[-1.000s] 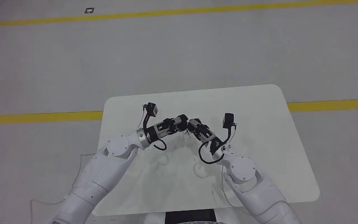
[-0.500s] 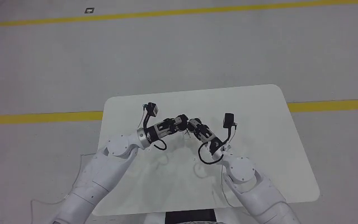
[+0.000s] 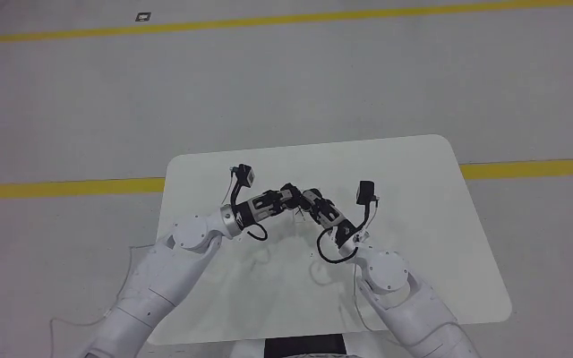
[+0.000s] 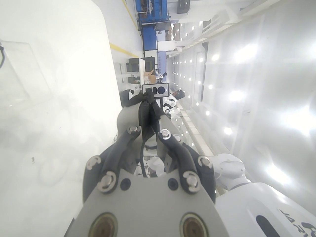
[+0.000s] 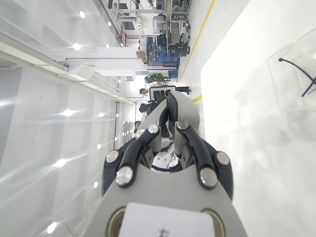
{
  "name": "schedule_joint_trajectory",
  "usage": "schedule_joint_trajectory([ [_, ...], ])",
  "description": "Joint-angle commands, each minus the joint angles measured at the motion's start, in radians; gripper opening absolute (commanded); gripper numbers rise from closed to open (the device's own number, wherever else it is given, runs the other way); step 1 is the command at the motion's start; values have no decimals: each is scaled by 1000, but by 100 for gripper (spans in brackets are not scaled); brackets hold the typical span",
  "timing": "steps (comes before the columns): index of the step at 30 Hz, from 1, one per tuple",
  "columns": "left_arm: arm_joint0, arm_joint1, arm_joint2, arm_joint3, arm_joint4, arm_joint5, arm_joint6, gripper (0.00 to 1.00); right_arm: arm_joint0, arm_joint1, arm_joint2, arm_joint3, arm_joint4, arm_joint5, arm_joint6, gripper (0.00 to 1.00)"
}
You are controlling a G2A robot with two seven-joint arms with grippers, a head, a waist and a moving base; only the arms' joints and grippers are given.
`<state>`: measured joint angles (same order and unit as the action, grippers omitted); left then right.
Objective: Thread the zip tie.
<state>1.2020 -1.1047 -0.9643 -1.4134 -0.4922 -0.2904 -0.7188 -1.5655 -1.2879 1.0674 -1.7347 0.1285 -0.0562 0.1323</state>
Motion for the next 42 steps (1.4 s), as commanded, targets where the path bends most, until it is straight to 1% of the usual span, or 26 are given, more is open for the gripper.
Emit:
schedule_joint_trajectory([
  [1,-1,0,0,1,1,2,-1,0,0,-1,1,0,7,0,3,0],
  [11,1,1,-9,3,-1,0,-7,0,3,-4,13,7,35,3,6,1],
  [13,4,2,-13,1,-2,-1,-7,0,3,-5,17,11,43,7,3,63],
  [14,6,3,-17,0,-3,-2,-8,0,4,-5,20,13,48,9,-1,100],
  [26,37,16,-59,-19,4,-5,-15,0,-14,-5,70,26,92,10,-21,100],
  [27,37,16,-59,-36,-1,-12,-25,0,-14,-5,70,26,92,10,-21,100],
  [28,37,16,-58,-42,-3,-14,-28,0,-14,-5,70,26,92,10,-21,100],
  [37,37,16,-58,-42,-3,-14,-28,0,-14,-5,70,26,92,10,-21,100],
  [39,39,15,-60,-34,7,-4,-1,0,-14,-5,70,26,92,10,-21,100],
  [40,40,15,-63,-27,-1,-4,2,0,-14,-5,70,26,92,10,-21,100],
  [42,43,18,-81,2,-37,-22,-22,0,-14,-5,70,26,92,10,-21,100],
])
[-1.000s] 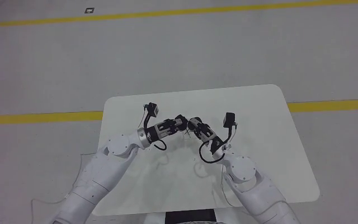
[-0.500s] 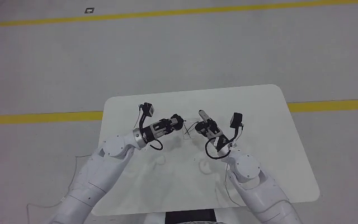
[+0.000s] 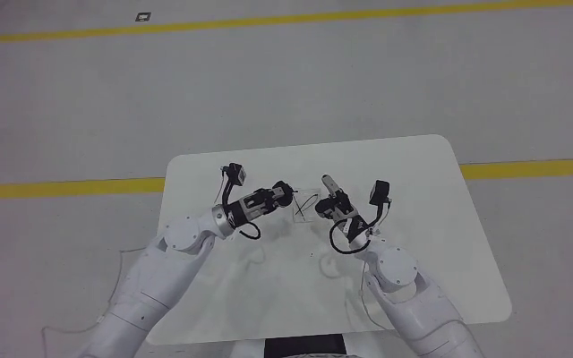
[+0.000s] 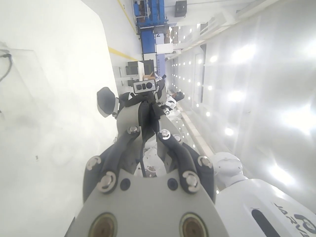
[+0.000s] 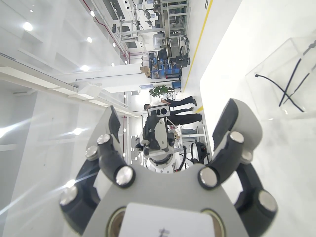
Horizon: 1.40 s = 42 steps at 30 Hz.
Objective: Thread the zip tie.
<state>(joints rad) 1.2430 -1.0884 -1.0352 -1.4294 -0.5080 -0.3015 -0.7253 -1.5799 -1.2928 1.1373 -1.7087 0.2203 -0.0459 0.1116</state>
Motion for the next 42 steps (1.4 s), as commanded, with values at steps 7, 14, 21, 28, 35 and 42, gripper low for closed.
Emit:
schedule_joint_trajectory([
  [7,24,19,-105,110,-165,-38,-254,0,0,0,0,0,0,0,0,100],
  [14,10,17,-161,226,-221,-38,-438,0,0,0,0,0,0,0,0,100],
  [21,-36,-1,-143,310,-253,-38,-545,0,0,0,0,0,0,0,0,100],
  [28,-61,-13,-124,357,-262,-38,-629,0,0,0,0,0,0,0,0,100],
  [35,-61,-13,-124,357,-262,-38,-629,0,0,0,0,0,0,0,0,100],
  [42,-47,-6,-155,317,-232,-38,-578,0,0,0,0,0,0,0,0,100],
])
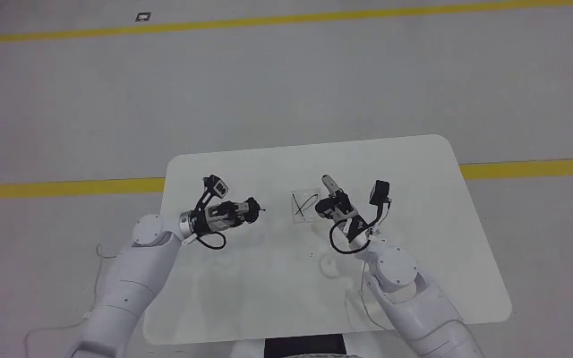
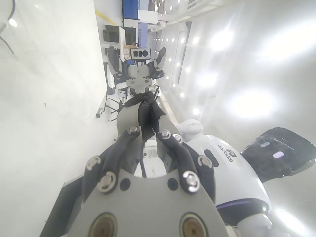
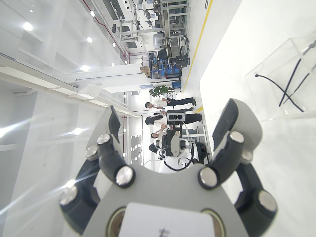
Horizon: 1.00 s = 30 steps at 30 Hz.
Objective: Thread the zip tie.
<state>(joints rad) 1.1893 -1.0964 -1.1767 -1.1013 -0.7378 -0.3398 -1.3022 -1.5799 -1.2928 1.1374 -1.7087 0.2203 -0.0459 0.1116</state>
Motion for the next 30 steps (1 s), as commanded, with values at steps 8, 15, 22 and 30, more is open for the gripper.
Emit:
schedule_joint_trajectory([
  [8,79,6,-140,-102,15,0,-35,0,0,0,0,0,0,0,0,100],
  [15,83,4,-149,-106,18,0,-37,0,18,4,2,-32,-84,50,4,100],
  [22,83,4,-149,-106,18,0,-37,0,93,4,-37,-99,-229,385,33,100],
  [30,83,4,-149,-106,18,0,-37,0,108,1,-50,-88,-232,386,51,100],
])
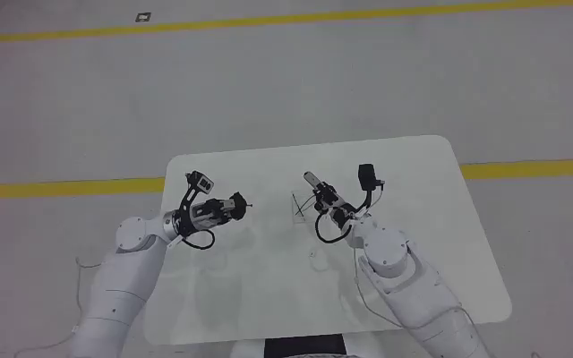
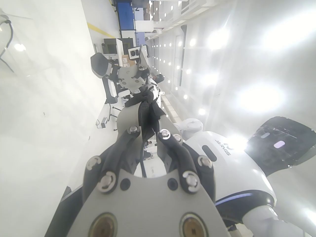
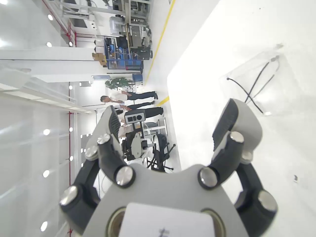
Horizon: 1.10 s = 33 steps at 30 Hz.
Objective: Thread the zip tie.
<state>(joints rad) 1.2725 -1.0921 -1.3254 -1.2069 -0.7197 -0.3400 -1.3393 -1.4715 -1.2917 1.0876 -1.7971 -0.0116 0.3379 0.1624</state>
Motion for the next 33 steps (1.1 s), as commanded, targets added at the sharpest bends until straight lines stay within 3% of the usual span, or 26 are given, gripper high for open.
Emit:
schedule_joint_trajectory([
  [1,0,0,0,0,0,0,0,0,0,0,0,0,0,2,0,100],
  [6,0,0,0,0,0,0,0,0,13,0,-7,-7,-30,2,9,100],
  [11,0,0,0,0,0,0,0,0,82,-6,-36,15,-93,2,63,100],
  [20,0,0,0,0,0,0,0,0,249,-51,-81,223,-268,2,228,100],
  [27,0,0,0,0,0,0,0,0,247,-116,-16,277,-440,2,352,100],
  [33,0,0,0,0,0,0,0,0,247,-116,-16,277,-440,2,352,100],
])
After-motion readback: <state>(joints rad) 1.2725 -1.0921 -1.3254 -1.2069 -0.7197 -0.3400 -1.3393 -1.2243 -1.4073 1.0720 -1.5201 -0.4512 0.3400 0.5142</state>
